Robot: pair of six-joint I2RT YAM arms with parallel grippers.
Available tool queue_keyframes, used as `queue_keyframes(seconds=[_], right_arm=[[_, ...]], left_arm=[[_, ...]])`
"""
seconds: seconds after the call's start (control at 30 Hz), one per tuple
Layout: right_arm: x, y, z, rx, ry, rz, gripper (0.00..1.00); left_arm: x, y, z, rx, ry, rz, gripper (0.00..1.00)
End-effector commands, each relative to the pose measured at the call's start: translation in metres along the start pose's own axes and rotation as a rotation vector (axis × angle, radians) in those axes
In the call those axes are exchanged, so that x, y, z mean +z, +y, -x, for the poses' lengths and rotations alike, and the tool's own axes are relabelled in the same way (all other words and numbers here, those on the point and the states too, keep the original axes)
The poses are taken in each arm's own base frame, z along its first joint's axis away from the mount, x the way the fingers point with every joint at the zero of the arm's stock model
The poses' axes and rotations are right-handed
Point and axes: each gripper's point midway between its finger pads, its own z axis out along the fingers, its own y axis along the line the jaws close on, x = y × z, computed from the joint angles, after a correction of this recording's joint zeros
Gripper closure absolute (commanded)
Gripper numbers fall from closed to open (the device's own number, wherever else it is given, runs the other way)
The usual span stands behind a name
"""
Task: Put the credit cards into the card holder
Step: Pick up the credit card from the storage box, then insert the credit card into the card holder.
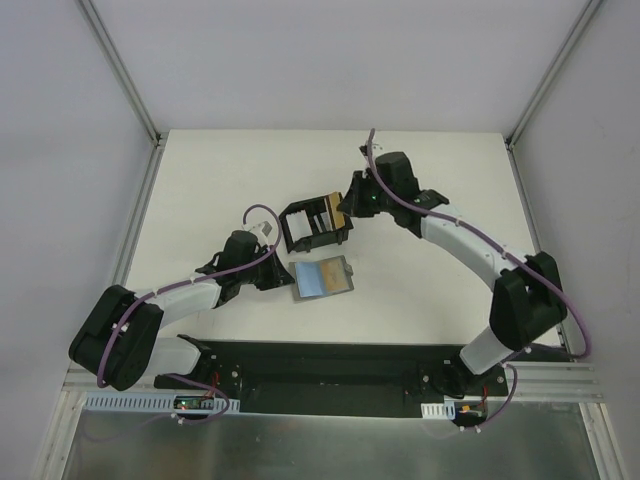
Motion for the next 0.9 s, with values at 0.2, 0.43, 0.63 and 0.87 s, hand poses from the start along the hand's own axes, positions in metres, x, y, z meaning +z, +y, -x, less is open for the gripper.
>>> queue_keyframes(seconds=[0.2,0.43,0.63,0.87], right_arm=[[-0.025,0.037,-0.071,0.175,0.015,0.237,1.00],[-0.004,0.021,-0.112,0.270,0.049,0.244,1.00],[0.008,0.010,-0.128,0.298,0.067,0.220,1.00],[0.019,-0.003,-0.154,0.325,0.115,0.192,1.00]], left_arm=[[0.007,0.012,-0.004,0.003,0.004,0.028,1.00],[0.008,0.018,-0.009,-0.006,0.012,0.046,1.00],[0.008,0.022,-0.013,-0.013,0.019,0.055,1.00],[0.009,0.021,-0.012,-0.016,0.020,0.054,1.00]])
